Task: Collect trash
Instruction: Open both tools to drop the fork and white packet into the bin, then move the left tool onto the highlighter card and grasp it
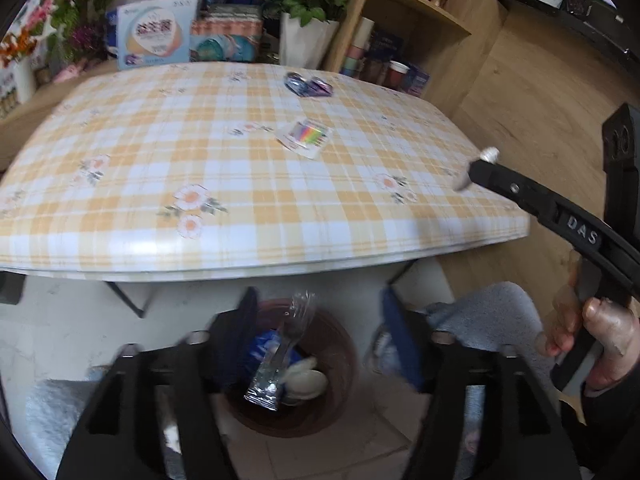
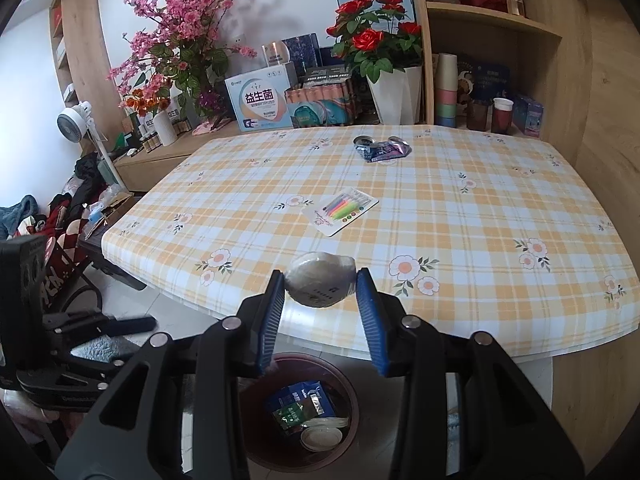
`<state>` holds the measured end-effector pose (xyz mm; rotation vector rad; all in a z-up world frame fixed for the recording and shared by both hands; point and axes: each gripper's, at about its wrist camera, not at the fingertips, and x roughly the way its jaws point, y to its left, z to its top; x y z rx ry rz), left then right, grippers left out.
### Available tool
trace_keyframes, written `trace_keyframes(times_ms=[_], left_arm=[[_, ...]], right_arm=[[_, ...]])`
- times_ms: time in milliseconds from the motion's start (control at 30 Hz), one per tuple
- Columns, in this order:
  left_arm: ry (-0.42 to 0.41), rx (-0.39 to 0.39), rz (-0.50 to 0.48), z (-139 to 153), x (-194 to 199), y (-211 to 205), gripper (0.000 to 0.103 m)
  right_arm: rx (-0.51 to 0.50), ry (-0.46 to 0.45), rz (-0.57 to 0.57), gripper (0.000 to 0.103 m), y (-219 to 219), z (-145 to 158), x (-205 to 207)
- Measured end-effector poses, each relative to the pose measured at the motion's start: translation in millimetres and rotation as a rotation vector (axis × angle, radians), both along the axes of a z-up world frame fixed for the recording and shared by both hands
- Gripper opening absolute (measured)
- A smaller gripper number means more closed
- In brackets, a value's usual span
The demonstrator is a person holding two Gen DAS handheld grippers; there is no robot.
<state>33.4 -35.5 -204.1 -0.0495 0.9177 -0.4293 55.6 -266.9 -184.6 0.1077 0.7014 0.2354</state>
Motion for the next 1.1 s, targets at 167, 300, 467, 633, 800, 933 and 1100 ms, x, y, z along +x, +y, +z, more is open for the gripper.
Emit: trace_keyframes(times_ms=[167, 300, 467, 633, 800, 933, 1100], left_arm=[[-0.12, 0.062, 0.074, 22.7, 1.7, 17.2, 0.093], [-0.176, 0.063, 0.153, 35.2, 5.1, 37.5, 0.097], [-0.202, 0.051, 0.241, 40.5, 9.8, 61.2, 0.097], [-0.205, 0.031, 0.298, 39.3, 10.5, 78.3, 0.097], [-0.198, 0.043, 0.312, 33.1, 6.4, 86.2, 0.097], [-0.194, 0.048, 0.324, 29.3, 6.5, 92.6, 0.097], [-0.192, 0.07, 0.333, 25.5, 13.9, 98.2, 0.097]], right_arm=[[0.007, 0.026, 0.021, 0.036, 2.7, -8.4, 3.6], [0.011, 0.041, 0.041, 0.033, 9.4, -13.9, 6.5], [0.006, 0.055, 0.077, 0.028, 19.5, -17.2, 8.7], [-0.013, 0.05, 0.08, 0.028, 26.5, -15.4, 8.3], [-0.034, 0.063, 0.047, 0.032, 24.4, -18.0, 10.9], [-0.047, 0.064, 0.013, 0.057, 18.2, -20.6, 12.5], [-0.053, 0.049, -0.031, 0.094, 4.9, -22.4, 18.6]])
